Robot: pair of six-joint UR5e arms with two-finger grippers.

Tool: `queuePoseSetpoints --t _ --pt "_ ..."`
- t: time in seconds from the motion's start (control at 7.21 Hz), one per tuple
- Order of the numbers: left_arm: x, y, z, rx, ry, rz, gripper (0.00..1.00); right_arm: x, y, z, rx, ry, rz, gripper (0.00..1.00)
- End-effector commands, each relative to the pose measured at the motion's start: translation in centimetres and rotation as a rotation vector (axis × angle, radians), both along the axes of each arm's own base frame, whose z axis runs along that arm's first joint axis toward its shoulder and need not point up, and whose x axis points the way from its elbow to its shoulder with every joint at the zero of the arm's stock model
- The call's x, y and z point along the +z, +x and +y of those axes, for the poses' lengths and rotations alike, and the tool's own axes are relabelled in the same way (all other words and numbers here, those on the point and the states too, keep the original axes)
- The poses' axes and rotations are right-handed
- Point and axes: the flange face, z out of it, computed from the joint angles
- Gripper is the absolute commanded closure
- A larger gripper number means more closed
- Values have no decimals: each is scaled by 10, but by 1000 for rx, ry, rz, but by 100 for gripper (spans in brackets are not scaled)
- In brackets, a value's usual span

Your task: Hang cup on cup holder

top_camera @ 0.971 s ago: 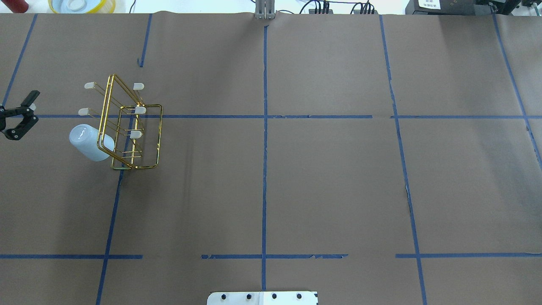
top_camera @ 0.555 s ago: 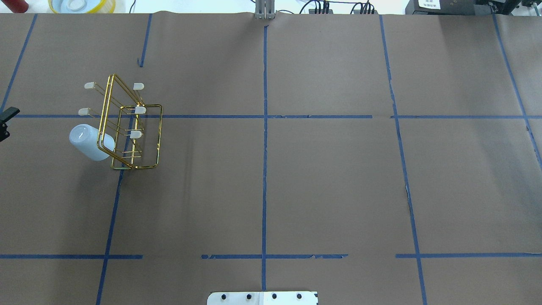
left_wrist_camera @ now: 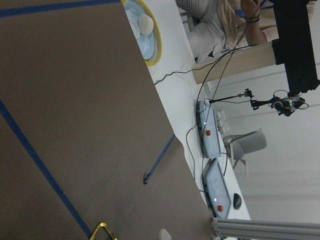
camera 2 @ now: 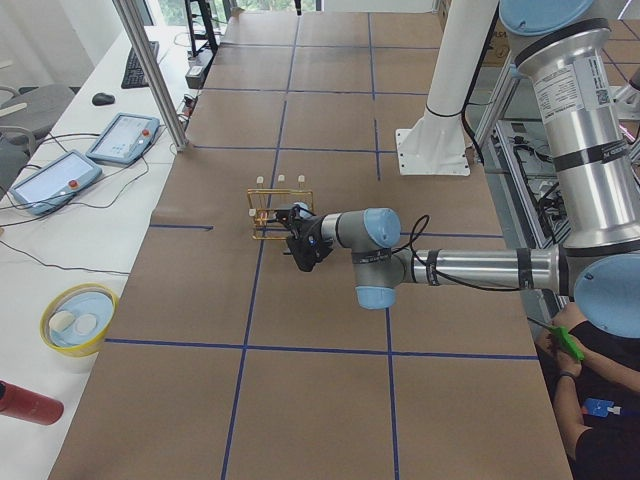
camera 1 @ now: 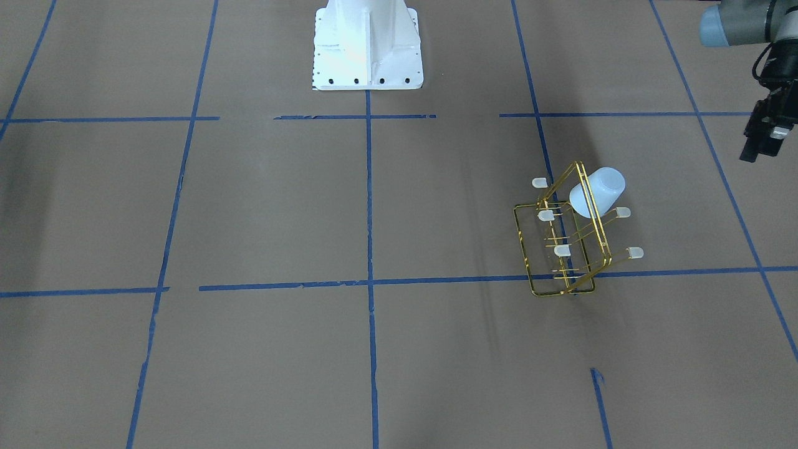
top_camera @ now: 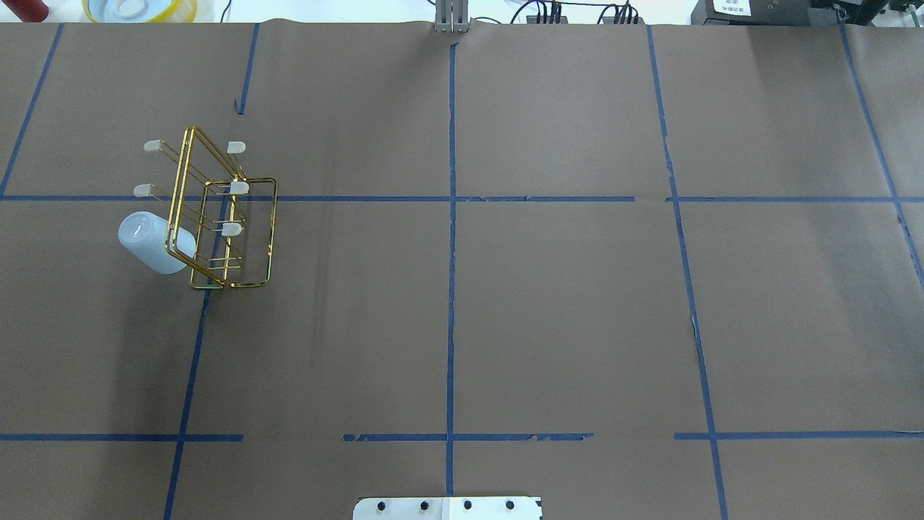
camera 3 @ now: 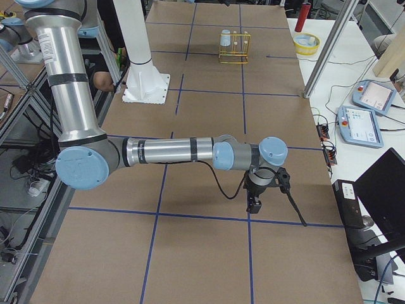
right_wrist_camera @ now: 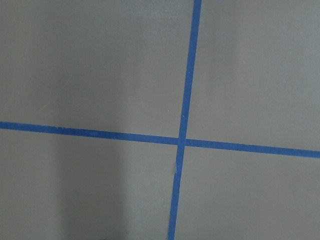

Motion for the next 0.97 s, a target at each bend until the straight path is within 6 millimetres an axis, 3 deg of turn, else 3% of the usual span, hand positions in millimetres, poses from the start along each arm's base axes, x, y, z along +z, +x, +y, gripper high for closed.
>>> queuePoseSetpoints --t 0.0,0.42,0.55,0.83 --pt "5 -38 -21 74 1 -176 0 0 0 0 0 1 0 0" --pt "3 -62 -55 223 1 -375 0 0 0 0 0 0 0 0" --pt "7 -81 -63 265 -1 -451 0 0 -1 0 -1 0 0 0" --pt "29 -85 -67 421 9 -629 0 0 0 0 0 0 0 0"
